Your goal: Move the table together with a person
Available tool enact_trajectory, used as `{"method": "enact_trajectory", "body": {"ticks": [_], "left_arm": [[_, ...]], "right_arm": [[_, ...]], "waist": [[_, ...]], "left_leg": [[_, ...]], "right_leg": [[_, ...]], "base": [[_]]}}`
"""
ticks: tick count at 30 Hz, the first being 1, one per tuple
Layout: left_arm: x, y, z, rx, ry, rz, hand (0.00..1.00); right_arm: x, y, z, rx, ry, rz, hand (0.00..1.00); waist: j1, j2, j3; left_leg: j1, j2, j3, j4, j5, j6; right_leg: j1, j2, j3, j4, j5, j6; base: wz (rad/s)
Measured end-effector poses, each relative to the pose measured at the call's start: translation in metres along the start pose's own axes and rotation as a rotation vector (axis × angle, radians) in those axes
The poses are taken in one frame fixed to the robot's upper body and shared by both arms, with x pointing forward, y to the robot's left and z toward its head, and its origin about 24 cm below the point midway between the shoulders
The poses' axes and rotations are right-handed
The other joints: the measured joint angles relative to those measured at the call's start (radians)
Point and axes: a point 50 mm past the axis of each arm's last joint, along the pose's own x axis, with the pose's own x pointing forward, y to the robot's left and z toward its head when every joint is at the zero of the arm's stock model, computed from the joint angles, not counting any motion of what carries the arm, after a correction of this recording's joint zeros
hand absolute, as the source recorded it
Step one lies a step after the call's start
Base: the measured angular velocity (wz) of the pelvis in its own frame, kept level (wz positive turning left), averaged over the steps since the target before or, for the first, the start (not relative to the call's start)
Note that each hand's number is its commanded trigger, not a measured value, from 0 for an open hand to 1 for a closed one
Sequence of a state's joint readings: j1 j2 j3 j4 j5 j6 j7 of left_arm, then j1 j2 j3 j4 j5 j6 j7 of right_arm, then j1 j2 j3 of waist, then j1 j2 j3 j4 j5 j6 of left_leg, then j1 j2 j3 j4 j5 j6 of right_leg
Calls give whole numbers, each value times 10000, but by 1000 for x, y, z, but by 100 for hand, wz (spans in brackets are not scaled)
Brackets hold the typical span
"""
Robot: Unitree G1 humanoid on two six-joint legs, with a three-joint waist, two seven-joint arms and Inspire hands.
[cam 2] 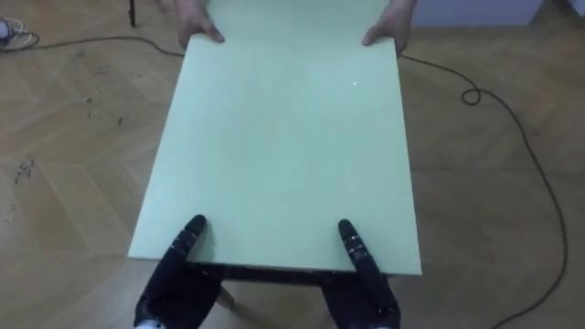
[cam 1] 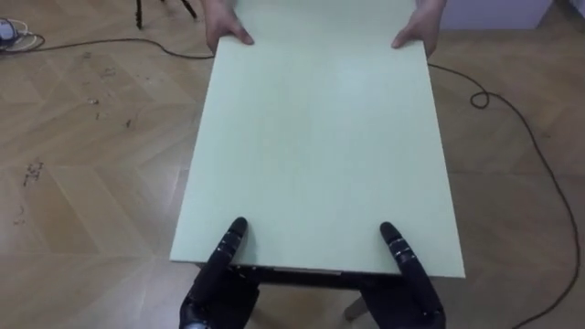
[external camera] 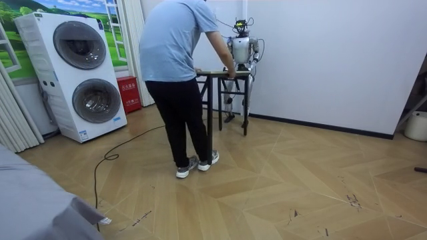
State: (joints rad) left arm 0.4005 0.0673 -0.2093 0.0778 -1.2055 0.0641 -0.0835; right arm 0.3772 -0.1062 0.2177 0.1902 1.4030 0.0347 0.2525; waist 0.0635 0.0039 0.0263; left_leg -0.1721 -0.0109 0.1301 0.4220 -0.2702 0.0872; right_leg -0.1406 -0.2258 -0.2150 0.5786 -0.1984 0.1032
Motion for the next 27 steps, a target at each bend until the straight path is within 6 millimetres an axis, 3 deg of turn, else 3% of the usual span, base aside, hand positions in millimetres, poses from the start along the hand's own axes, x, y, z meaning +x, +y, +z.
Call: {"method": "enact_trajectory", "body": {"ticks": [4, 6, 8, 16, 24, 27], "left_arm": [[0, 1, 3, -1, -95, -56, 100], [-1, 2, 3, 33, -103, -47, 100], [-1, 2, 3, 35, -97, -67, 100], [-5, 4, 1, -24, -101, -137, 100], [-5, 3, 1, 5, -257, -228, 100], [-4, 2, 2, 100, -232, -321, 100]], "right_arm": [[2, 2, -2, -62, 18, 107, 100], [2, 2, -4, -64, 15, 103, 100], [2, 3, -4, -90, -29, 118, 100], [1, 2, -3, -230, -61, 193, 100], [1, 4, -5, -255, -153, 277, 100], [1, 4, -5, -251, -156, 299, 100]], "waist": [[189, -345, -12], [270, -435, -7], [290, -448, -13], [298, -366, -1], [543, -310, -13], [420, -263, -13]], "left_leg": [[-107, -14, 4, -477, 409, -198], [-166, 36, 9, -482, 457, -292], [-316, 116, -22, -470, 528, -398], [-684, 529, -515, -543, 886, -829], [-797, 506, -992, -809, 1303, -978], [-966, 382, -1519, -745, 1477, -1063]], "right_leg": [[723, 391, -107, -2196, -59, 13], [898, 529, -284, -2672, -37, 17], [876, 634, -386, -2879, -30, 6], [877, 1201, -890, -3303, 209, -428], [950, 1319, -1305, -3422, 186, -658], [1027, 1433, -1460, -3431, 8, -811]], "base": [[-7], [-4], [0], [12], [19], [54]]}}
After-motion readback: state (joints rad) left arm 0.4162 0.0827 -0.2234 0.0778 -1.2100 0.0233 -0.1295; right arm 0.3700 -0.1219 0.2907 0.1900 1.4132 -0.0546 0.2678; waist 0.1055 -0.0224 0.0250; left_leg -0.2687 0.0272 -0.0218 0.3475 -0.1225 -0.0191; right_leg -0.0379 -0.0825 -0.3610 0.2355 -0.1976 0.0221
